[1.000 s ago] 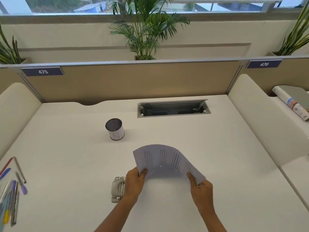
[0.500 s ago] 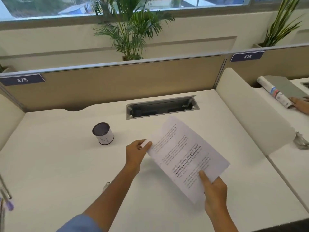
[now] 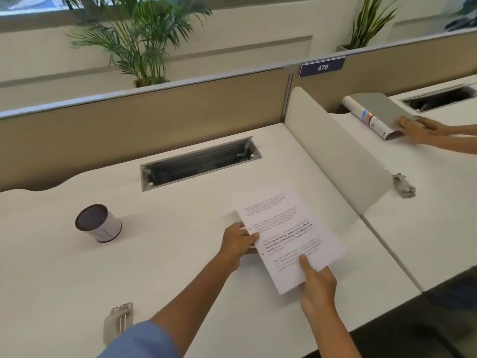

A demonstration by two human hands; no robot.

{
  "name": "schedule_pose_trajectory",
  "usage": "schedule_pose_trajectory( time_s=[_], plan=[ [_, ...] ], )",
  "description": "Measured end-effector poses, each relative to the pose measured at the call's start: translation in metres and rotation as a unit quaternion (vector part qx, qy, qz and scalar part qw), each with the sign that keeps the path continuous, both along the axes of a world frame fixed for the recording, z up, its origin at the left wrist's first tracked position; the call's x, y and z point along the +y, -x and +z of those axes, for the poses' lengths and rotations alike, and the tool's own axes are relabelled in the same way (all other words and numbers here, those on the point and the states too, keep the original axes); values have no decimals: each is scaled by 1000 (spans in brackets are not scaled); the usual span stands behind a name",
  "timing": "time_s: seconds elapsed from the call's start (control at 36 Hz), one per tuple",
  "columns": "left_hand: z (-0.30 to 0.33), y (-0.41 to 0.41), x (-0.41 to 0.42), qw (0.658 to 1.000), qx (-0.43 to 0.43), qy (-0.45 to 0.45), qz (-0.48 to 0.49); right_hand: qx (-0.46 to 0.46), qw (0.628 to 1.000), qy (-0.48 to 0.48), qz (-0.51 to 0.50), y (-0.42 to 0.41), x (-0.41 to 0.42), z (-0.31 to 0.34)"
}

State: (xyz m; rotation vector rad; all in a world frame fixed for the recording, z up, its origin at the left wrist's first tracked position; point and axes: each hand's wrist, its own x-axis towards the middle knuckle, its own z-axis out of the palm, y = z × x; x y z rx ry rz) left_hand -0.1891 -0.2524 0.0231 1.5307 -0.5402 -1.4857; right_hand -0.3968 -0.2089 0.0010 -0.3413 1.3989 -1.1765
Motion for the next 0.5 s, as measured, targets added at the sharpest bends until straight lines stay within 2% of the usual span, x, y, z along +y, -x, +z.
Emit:
schedule_pose_trajectory(
  time_s=[0.14,0.5],
  plan=[
    [-11,22,-15,999,-1,-20,-39,-7,1000,-12,-11,17,-24,-10],
    [-34,46,-36,998,-26,-28,-42,6,998,-48,-28,40,-53,-33]
  ],
)
